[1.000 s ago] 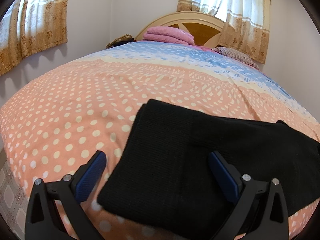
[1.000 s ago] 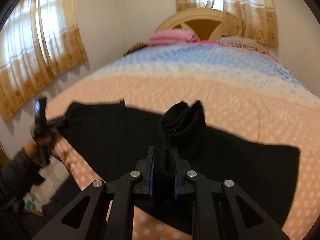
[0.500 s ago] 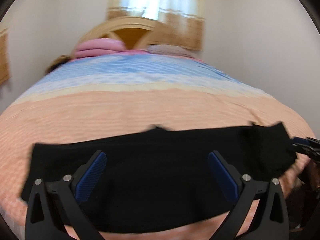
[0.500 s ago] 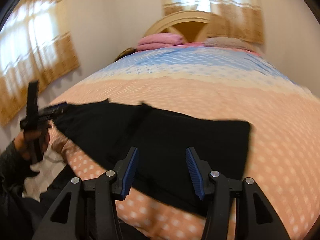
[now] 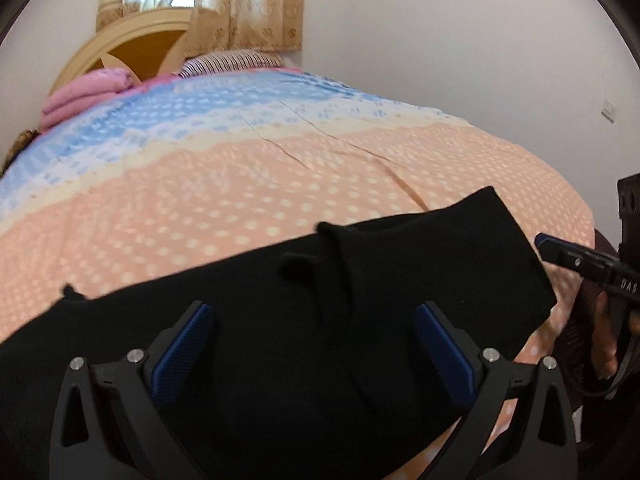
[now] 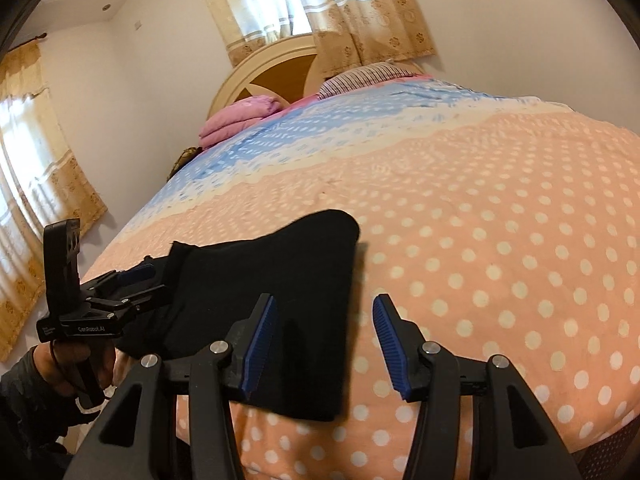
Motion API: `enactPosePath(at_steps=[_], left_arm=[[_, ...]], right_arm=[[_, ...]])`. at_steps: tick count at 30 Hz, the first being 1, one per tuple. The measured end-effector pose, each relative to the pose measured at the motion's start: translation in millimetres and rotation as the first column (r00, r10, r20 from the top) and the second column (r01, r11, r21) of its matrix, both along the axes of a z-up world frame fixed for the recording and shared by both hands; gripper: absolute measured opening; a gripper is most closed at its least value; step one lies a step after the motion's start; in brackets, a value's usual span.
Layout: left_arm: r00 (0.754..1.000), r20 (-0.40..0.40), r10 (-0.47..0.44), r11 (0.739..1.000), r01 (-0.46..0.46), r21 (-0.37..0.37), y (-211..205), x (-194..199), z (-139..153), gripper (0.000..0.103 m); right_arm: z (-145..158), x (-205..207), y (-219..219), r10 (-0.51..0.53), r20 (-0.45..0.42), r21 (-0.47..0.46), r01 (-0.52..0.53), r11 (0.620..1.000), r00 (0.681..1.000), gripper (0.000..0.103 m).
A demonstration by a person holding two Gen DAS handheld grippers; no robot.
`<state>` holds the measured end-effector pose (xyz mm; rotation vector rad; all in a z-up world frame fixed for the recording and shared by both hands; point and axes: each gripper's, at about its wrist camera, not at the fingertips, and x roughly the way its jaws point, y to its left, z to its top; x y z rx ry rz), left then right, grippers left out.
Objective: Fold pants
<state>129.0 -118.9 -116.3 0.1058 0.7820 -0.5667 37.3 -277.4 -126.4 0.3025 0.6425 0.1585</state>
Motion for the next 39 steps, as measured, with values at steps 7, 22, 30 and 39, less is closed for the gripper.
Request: enactPosePath(at_steps=[7,22,30,39], left_arm=[[0.996,-0.020,-0.089,0.996,0.089,0.000,-16.3,-12.6,-7.1,0.066],[0.996,-0.002,-0.092,0.988,0.091,-0.128,20.9,-18.4,17.6,0.015],[0.999,-0.040,-0.005,0.992,0.000,-0.129,52.2,-10.3,7.8,0.015],[0.998,-0.052,0.025,0.994,-0.031,-0.103,52.7,-4.9,-17.3,0.026]], right_arm=[[-4.2,-1.6,4.1,-0.003,0.007,-0.015,0.003,1.000,1.000,0.053],[-0.2,-12.3,15.9,0.035,0.090,-0.052,-0.030,0.998,0.995,0.054],[0.6,-23.2,51.5,0.217,0.114,-0.134,-0.202,0.970,0.969,0.055],[-23.1,-6.4,71.3,0.231,-0.053,-0.231,-0.237,0.944,0.972,0.057]])
